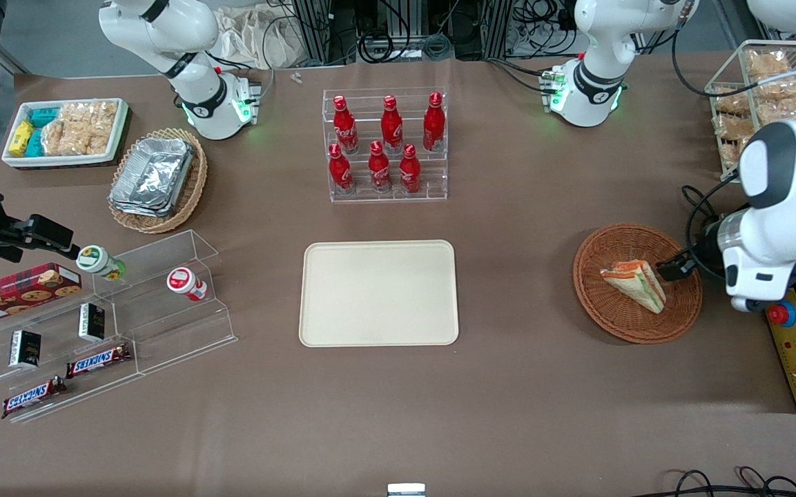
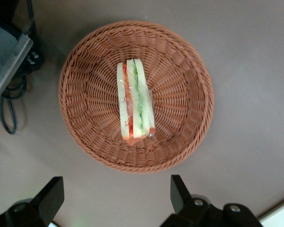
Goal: Place sandwich from basket to tray
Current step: 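Lower the left gripper and close it on the wrapped sandwich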
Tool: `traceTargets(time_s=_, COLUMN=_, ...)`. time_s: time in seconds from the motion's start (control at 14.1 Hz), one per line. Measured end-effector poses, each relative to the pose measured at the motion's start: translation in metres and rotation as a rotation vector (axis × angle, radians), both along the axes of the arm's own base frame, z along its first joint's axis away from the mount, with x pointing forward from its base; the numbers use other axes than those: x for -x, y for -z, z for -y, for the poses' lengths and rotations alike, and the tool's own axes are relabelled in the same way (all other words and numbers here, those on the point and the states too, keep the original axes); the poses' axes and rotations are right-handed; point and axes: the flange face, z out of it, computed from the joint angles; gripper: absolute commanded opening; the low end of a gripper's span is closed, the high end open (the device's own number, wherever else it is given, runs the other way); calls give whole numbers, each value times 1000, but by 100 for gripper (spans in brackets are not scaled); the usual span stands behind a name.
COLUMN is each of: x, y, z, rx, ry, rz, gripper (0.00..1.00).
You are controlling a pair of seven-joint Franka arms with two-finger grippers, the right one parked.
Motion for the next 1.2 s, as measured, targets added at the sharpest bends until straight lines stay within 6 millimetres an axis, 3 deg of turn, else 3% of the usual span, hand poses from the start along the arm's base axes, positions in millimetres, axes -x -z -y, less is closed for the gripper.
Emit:
traceTargets(time_s=0.28, x=-1, y=71, z=0, rx=-9, ry=-73, rz=5, gripper=100)
traceTargets(time_s=0.71, x=29, y=153, z=-20, rx=-5, ry=-124, rz=33, gripper=100)
traceTargets(time_s=0.78, x=32, y=164, z=-19, rx=-4, ry=-124, rz=33, gripper=96)
traceTargets(time_s=0.92, x=32, y=175, z=-19, rx=-2, ry=-124, rz=31, gripper=47)
traceTargets(time_s=1.06, x=30, y=174, z=-19, rx=-1, ry=-124, rz=39, gripper=8)
traceTargets(time_s=1.13, x=29, y=173, z=-18, rx=0, ry=-123, rz=43, gripper=0)
traceTargets(time_s=1.2, x=28, y=171, z=-18, rx=0, ry=-122, rz=47, gripper=0)
